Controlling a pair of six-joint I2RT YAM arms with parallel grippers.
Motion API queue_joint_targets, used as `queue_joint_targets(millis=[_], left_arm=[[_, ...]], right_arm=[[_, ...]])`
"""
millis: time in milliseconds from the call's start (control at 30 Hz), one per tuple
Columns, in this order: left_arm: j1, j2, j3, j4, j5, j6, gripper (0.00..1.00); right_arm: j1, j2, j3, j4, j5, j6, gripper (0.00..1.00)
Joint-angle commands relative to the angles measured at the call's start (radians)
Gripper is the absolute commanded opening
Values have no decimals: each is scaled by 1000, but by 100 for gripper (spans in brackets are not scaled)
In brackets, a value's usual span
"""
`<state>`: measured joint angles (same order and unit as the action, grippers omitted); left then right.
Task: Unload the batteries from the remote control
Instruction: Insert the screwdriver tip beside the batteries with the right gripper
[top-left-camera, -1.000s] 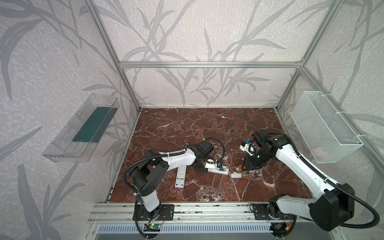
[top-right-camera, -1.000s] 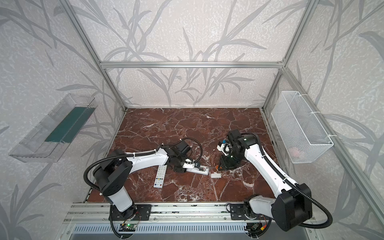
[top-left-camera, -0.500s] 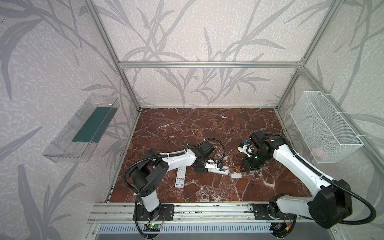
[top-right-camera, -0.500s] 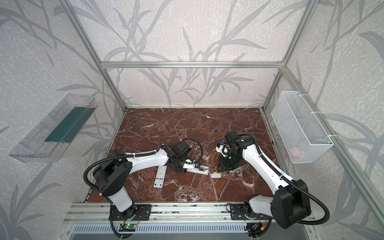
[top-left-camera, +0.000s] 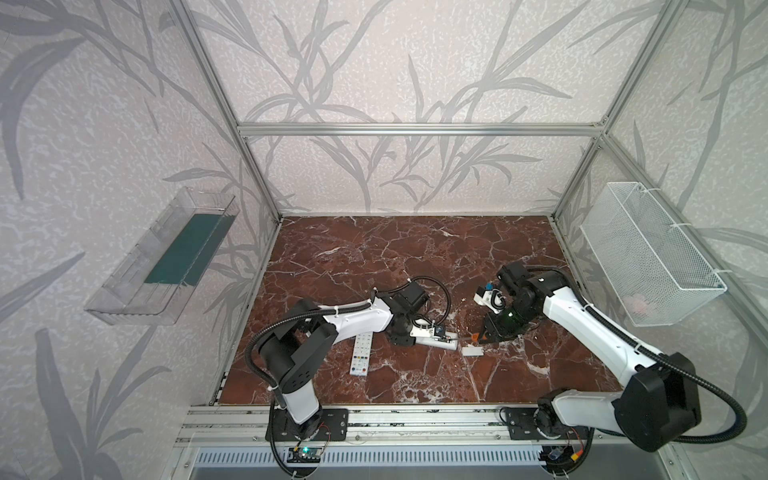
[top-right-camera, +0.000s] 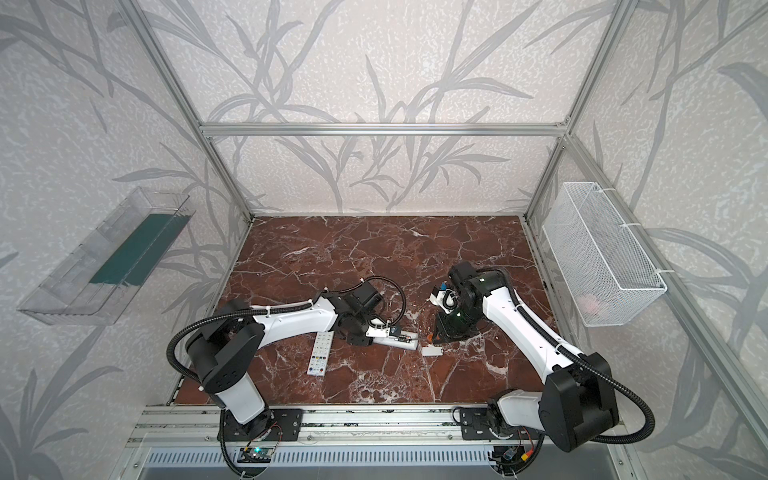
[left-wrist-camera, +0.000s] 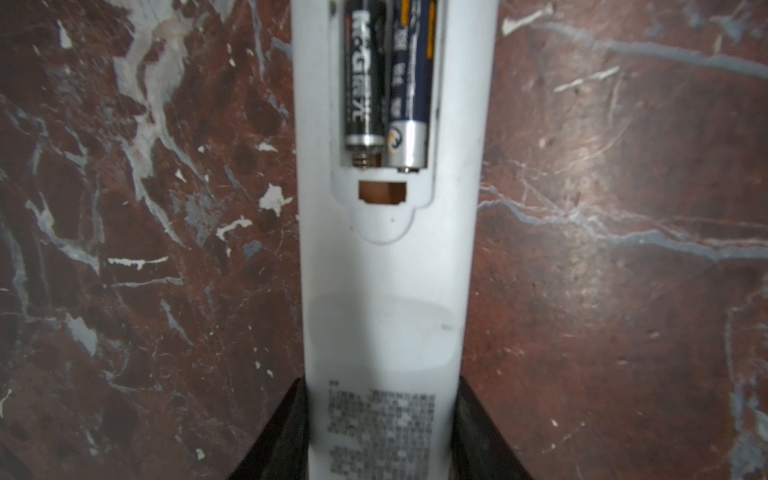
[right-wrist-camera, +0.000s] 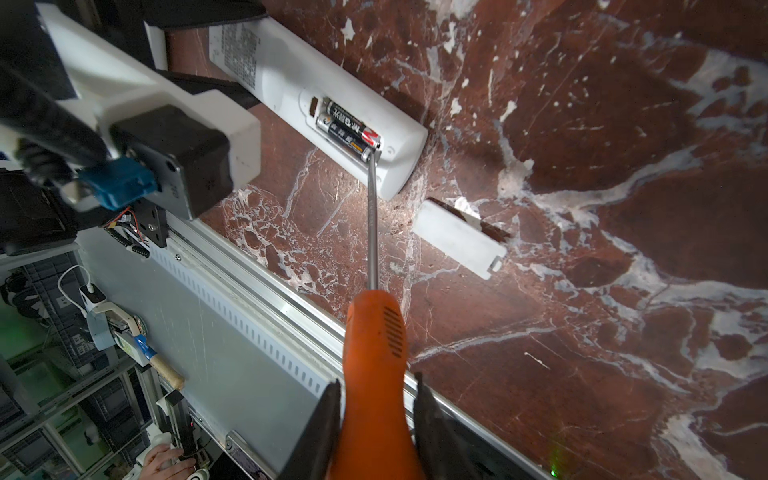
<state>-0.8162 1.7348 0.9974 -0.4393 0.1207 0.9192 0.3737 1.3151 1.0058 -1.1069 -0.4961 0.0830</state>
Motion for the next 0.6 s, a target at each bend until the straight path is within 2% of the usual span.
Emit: queue_joint_targets(millis=[0, 200, 567], left_arm=[[-10, 28, -39, -9, -16, -5, 8], [-9, 29, -39, -10, -20, -5, 7], [-9, 35, -39, -11, -25, -5, 5]], right_arm=[[2, -11, -3, -17, 47, 18, 0], [3, -16, 23, -59, 131, 32, 0], [11, -27, 47, -77, 157, 38, 0]])
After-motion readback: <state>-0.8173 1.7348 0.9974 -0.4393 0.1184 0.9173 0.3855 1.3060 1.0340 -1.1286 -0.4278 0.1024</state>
